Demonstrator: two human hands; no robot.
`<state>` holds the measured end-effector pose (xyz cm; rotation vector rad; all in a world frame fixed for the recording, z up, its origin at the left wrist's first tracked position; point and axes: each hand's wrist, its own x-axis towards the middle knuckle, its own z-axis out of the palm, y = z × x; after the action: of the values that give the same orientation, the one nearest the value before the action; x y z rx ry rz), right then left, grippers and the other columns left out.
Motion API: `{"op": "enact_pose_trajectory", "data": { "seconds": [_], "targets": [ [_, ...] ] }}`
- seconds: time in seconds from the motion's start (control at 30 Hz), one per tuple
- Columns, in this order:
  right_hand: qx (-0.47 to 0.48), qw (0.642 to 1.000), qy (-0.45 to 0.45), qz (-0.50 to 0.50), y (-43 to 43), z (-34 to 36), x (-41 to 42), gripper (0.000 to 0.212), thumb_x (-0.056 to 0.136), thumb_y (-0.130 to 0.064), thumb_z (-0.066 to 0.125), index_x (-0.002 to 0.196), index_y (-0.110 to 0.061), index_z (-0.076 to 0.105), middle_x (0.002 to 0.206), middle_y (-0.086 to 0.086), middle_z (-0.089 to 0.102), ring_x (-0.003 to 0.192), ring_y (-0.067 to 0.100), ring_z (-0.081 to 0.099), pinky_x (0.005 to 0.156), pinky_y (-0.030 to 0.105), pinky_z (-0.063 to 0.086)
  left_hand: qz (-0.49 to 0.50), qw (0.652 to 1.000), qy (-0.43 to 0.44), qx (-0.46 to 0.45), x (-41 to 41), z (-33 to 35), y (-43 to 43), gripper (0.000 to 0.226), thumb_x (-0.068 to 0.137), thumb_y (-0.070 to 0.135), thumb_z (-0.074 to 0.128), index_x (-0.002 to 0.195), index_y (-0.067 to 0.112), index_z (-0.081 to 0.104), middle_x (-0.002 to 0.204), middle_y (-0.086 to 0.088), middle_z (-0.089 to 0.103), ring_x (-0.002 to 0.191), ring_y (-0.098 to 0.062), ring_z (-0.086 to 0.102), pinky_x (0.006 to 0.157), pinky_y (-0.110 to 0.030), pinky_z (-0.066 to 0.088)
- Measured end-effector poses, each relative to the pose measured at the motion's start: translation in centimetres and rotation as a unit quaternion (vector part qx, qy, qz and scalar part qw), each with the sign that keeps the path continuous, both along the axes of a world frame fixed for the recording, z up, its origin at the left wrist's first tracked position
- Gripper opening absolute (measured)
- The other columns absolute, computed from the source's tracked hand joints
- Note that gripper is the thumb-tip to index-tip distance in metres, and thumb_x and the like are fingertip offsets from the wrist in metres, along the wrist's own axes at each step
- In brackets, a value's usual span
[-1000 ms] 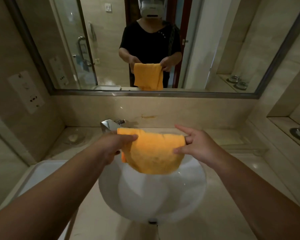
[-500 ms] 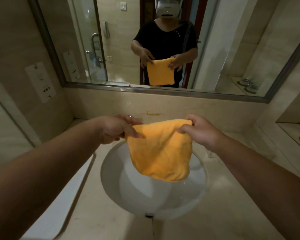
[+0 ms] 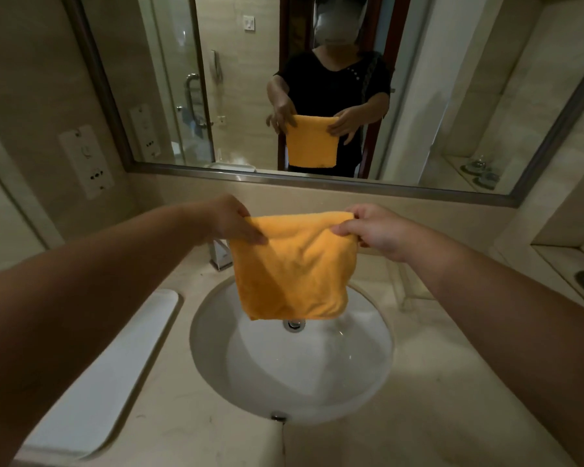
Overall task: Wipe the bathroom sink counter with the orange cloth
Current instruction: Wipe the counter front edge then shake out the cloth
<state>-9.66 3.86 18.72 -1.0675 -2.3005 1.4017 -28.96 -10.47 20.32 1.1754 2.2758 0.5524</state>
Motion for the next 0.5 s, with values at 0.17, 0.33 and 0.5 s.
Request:
{"op": "enact_pose_trajectory", "data": {
  "seconds": [0.17, 0.33, 0.5],
  "targets": [
    [-0.016, 0.999, -0.016, 0.046, -1.2, -0.1, -1.3, 0.008, 0.082, -0.017, 0.066, 0.083, -0.019, 0.058, 0.086, 0.004, 0.057, 0.085, 0.020, 0.055, 0.076, 0.032, 0.048, -0.052, 0.998, -0.046, 0.006, -0.9, -0.7, -3.1, 0.022, 0.073, 0.031, 0.074, 0.086, 0.016, 0.064, 0.083, 0.001, 0.062, 0.080, -0.016, 0.059, 0.066, -0.022, 0.045],
    [-0.091, 0.991, 0.002, 0.098, -4.7, 0.5, -4.3, 0.005, 0.088, -0.010, 0.058, 0.090, -0.014, 0.056, 0.090, 0.006, 0.056, 0.084, 0.019, 0.057, 0.072, 0.033, 0.052, -0.066, 0.993, -0.089, 0.027, -5.1, -0.6, -7.9, 0.025, 0.064, 0.037, 0.076, 0.082, 0.020, 0.069, 0.083, -0.002, 0.070, 0.079, -0.019, 0.067, 0.069, -0.030, 0.055],
    [-0.124, 0.976, -0.060, 0.166, -9.2, -2.3, -11.4, 0.013, 0.087, -0.004, 0.059, 0.091, -0.015, 0.054, 0.088, 0.006, 0.054, 0.081, 0.017, 0.056, 0.069, 0.031, 0.052, -0.045, 0.990, -0.116, -0.066, -11.8, -2.7, -13.3, 0.029, 0.058, 0.033, 0.082, 0.077, 0.016, 0.067, 0.070, 0.000, 0.059, 0.065, -0.016, 0.051, 0.056, -0.026, 0.040]
  ]
}}
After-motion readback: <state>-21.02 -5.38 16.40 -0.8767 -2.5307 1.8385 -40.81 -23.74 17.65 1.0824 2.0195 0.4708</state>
